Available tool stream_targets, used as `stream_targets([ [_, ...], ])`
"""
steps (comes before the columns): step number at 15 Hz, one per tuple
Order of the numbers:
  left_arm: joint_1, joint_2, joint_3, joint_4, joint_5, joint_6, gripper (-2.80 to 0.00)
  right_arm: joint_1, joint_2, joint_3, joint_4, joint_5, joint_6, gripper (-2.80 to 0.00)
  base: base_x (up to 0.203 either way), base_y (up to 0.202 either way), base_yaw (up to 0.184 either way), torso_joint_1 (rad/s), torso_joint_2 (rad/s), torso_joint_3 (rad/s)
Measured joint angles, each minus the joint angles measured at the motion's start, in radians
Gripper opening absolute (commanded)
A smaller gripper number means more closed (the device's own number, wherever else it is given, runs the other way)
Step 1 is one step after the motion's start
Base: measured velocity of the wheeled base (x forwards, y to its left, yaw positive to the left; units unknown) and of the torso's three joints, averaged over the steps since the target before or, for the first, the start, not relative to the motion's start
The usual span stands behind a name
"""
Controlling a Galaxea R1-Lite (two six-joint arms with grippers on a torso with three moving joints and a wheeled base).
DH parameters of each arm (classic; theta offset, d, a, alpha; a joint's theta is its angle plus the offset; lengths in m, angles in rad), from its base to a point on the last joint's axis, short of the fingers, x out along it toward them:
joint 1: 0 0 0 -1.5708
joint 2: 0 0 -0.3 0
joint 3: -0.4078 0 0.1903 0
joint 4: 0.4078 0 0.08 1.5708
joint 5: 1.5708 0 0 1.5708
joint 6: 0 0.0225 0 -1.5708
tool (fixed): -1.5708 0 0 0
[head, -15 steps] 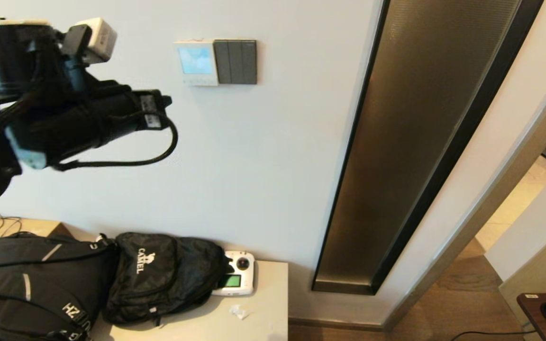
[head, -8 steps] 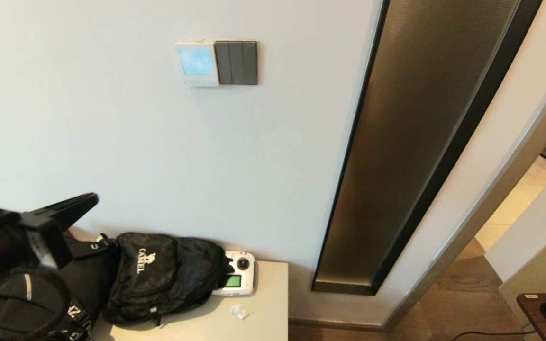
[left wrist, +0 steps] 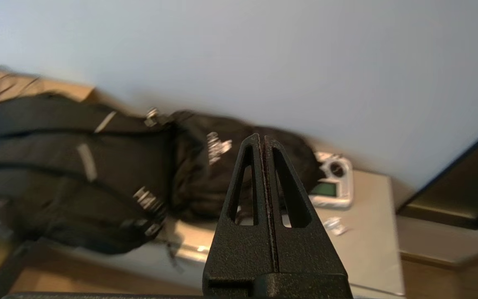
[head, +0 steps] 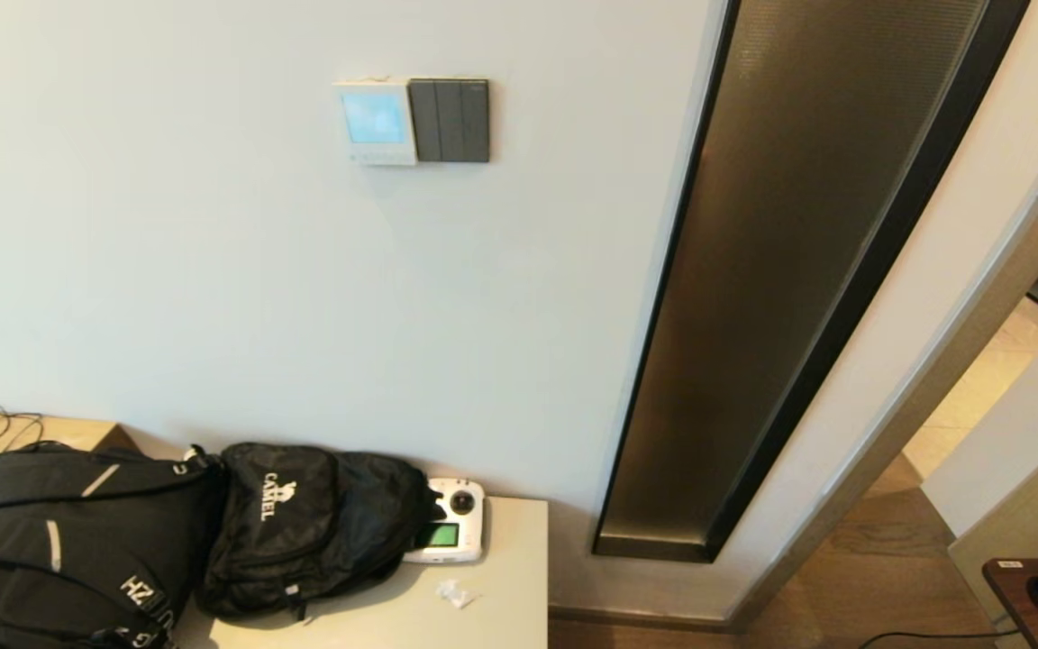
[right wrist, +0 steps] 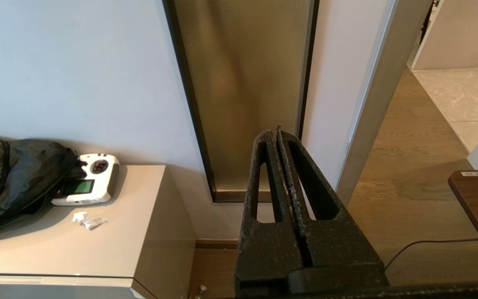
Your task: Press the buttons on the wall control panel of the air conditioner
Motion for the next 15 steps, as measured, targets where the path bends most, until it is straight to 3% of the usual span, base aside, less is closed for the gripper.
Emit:
stream_targets([
  [2,0.085,-0.107,0.027,0.112,0.001,0.031,-2.80,0.000,0.000,0.000,0.000,0.000,0.000,-2.80,0.000,0.000,0.000,0.000,0.00,0.000],
  [8,0.205,-0.249,0.146,0.103,-0.023,0.071,-2.80,0.000,0.000,0.000,0.000,0.000,0.000,-2.80,0.000,0.000,0.000,0.000,0.00,0.000],
  [10,0.216,-0.285,0.148,0.107,-0.032,0.075,-2.80,-0.001,0.000,0.000,0.000,0.000,0.000,-2.80,0.000,0.000,0.000,0.000,0.00,0.000],
  [15,0.214,-0.433,0.135,0.202,-0.150,0.099,-2.80,0.000,0.000,0.000,0.000,0.000,0.000,-2.80,0.000,0.000,0.000,0.000,0.00,0.000],
])
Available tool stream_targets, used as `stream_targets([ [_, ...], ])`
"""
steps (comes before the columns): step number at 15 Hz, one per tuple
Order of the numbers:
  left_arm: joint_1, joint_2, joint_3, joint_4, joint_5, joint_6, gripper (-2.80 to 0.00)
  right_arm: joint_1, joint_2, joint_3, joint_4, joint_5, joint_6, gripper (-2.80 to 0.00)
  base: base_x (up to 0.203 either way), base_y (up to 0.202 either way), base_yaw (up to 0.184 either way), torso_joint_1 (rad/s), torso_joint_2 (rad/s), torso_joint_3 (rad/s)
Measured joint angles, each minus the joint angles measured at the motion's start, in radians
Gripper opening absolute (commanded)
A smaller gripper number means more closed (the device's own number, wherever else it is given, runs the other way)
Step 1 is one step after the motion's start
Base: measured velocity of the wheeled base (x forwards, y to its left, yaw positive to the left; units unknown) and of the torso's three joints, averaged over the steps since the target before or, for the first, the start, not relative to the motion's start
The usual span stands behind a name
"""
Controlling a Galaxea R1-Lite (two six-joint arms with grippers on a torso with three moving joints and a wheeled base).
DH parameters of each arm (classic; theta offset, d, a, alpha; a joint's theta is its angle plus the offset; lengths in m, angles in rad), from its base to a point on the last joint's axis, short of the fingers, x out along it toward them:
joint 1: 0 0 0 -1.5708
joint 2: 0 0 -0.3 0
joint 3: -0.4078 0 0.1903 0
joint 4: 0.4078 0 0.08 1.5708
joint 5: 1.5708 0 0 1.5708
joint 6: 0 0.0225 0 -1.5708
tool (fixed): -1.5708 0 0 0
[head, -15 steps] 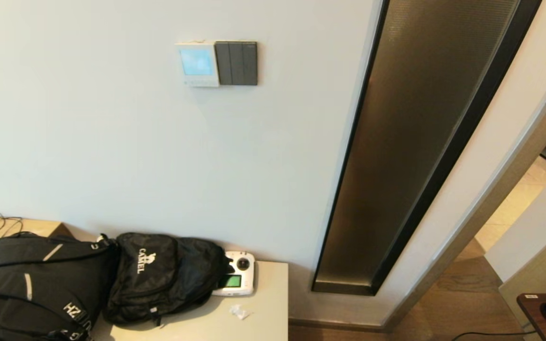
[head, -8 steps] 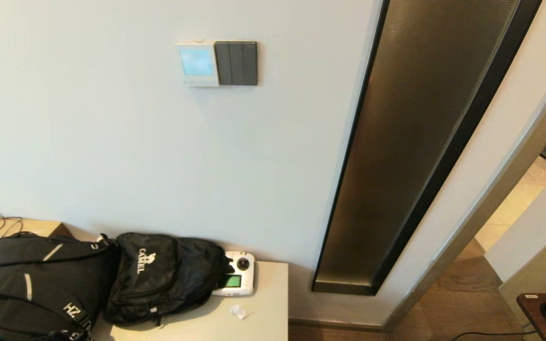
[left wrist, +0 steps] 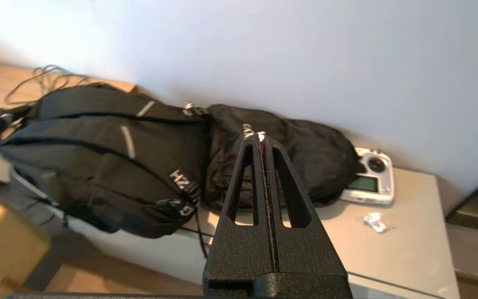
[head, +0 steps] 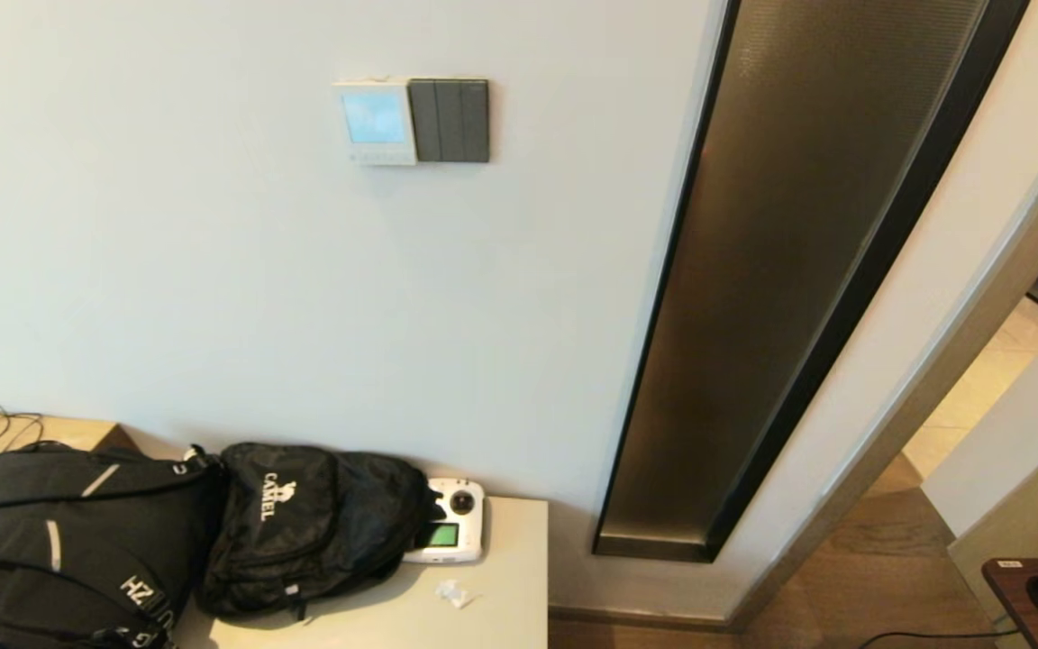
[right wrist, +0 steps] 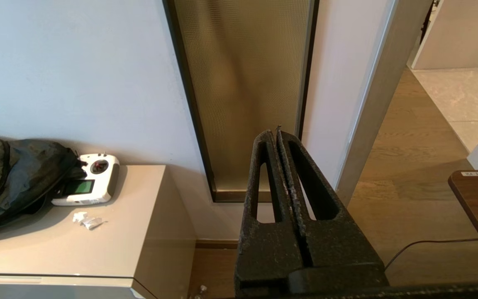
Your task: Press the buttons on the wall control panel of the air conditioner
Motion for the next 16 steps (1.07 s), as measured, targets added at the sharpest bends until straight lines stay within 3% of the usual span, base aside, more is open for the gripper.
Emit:
stream_targets([
  [7,0.000,-0.034,-0.002,-0.002,-0.026,0.028,-2.80,0.000,0.000,0.000,0.000,0.000,0.000,-2.80,0.000,0.000,0.000,0.000,0.00,0.000],
  [10,-0.003,-0.035,0.030,-0.021,-0.169,0.035,-2.80,-0.001,0.000,0.000,0.000,0.000,0.000,-2.80,0.000,0.000,0.000,0.000,0.00,0.000],
  [16,-0.006,-0.036,0.046,-0.044,-0.158,-0.037,-2.80,0.000,0.000,0.000,0.000,0.000,0.000,-2.80,0.000,0.000,0.000,0.000,0.00,0.000],
])
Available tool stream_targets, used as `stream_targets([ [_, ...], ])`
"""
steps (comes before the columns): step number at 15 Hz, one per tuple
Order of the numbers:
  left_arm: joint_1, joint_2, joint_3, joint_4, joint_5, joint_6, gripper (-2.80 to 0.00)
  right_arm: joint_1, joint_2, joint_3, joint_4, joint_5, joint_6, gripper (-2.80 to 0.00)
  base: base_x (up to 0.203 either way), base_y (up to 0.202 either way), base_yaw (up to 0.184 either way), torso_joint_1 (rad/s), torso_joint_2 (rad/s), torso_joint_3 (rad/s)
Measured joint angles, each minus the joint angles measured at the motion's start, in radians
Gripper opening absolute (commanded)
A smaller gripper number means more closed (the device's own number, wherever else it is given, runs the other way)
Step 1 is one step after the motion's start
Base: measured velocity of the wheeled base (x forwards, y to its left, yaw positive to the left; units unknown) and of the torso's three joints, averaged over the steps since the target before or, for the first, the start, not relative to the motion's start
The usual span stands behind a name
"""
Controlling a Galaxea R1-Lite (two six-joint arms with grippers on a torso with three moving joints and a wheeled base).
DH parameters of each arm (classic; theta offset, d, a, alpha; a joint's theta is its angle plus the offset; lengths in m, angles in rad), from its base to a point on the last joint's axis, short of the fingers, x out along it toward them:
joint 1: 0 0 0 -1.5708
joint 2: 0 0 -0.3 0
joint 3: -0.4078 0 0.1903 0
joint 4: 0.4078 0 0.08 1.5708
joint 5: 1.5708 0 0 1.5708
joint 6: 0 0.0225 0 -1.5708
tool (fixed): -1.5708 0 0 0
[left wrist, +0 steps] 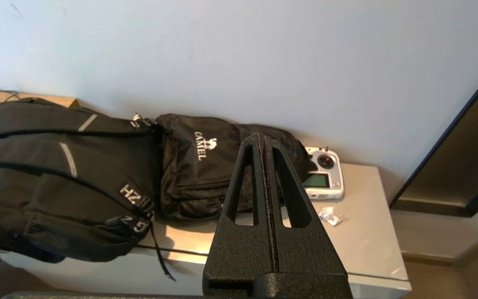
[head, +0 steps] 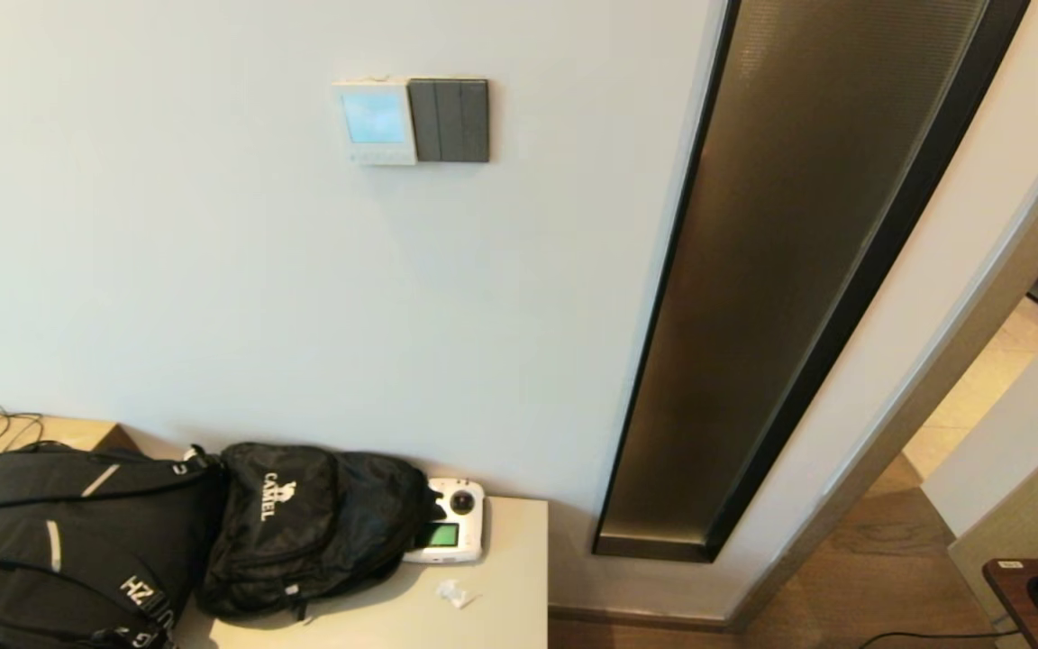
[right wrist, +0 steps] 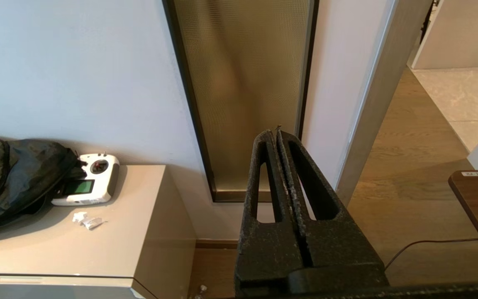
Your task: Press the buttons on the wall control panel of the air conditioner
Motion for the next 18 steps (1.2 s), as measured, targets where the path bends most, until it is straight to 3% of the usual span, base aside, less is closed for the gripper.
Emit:
stream_targets([
  [18,0.000,0.002,0.001,-0.001,0.001,-0.005,-2.80,0.000,0.000,0.000,0.000,0.000,0.000,-2.80,0.000,0.000,0.000,0.000,0.00,0.000],
])
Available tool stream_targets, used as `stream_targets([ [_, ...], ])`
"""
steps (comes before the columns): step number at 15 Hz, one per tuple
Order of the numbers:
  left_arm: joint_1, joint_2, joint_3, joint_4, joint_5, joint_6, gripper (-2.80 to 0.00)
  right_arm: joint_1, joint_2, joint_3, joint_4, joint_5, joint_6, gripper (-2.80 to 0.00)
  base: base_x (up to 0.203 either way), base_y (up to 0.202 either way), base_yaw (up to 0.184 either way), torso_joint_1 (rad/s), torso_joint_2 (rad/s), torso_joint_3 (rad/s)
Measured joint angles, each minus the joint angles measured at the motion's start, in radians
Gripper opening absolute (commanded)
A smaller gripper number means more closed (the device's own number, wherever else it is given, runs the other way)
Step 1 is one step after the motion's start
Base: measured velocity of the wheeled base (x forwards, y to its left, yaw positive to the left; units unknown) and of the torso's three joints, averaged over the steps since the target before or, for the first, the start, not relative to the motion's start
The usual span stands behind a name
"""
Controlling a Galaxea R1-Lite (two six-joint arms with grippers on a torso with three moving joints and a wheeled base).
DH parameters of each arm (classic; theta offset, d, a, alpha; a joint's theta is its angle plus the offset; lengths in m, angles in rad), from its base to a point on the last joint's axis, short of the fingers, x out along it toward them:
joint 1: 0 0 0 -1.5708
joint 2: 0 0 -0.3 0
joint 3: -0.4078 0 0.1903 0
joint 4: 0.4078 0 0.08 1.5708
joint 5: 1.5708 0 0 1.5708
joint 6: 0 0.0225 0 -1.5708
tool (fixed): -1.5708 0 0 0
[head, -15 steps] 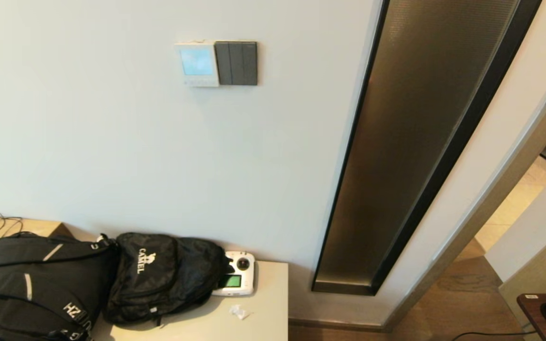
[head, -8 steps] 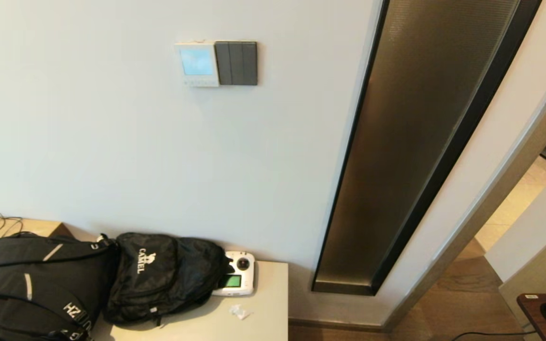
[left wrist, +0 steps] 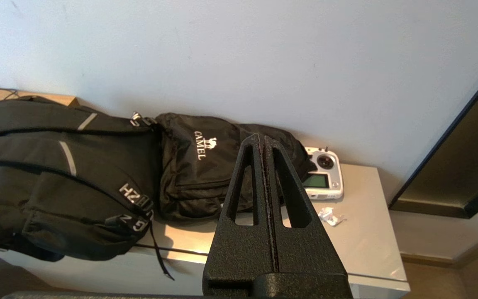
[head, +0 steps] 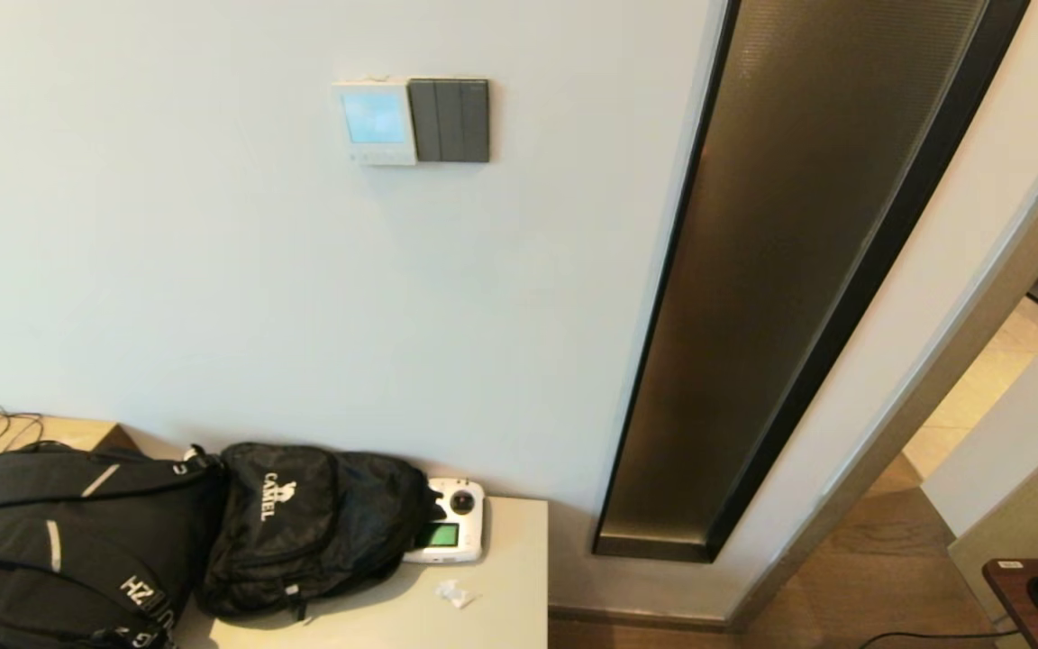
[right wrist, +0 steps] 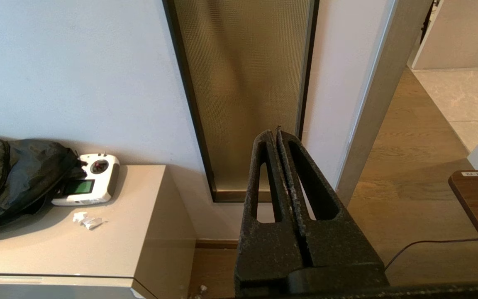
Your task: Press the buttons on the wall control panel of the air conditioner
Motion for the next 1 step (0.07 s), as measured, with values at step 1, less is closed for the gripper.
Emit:
stream_targets([
  [1,0.000,0.000,0.000,0.000,0.000,0.000,-2.80,0.000,0.000,0.000,0.000,0.000,0.000,-2.80,0.000,0.000,0.000,0.000,0.00,0.000],
])
